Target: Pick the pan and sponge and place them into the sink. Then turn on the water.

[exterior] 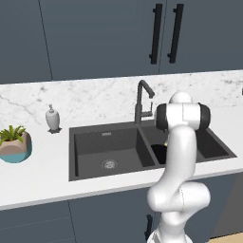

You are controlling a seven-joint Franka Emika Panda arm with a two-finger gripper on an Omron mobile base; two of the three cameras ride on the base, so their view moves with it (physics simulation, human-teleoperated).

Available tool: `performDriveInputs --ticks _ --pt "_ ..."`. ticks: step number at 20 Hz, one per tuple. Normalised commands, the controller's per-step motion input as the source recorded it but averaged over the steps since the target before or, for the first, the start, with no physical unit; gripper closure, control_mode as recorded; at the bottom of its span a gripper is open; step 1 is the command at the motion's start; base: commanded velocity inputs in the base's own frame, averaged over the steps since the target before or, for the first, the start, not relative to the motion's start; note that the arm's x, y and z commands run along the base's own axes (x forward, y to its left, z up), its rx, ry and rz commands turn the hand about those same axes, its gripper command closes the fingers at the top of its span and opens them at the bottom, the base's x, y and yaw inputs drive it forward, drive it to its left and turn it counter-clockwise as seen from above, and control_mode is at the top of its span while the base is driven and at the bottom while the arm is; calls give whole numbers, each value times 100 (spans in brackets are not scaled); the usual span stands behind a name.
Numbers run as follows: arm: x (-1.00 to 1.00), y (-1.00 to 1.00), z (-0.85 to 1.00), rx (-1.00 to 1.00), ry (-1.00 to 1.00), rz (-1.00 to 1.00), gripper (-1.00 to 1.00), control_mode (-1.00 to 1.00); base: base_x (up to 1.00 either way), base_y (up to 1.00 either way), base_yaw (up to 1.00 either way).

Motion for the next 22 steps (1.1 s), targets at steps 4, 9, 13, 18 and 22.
performDriveInputs --ticks 4,9,13,18,22 --pt "9 0 -39 9 0 18 100 -100 0 0 0" --pt "13 0 -22 5 0 17 100 -100 0 0 0" --pt "18 1 -19 1 -1 13 100 -100 0 0 0" --pt "22 15 -26 0 0 8 100 -100 0 0 0" --pt "38 15 -42 0 0 6 100 -100 0 0 0"
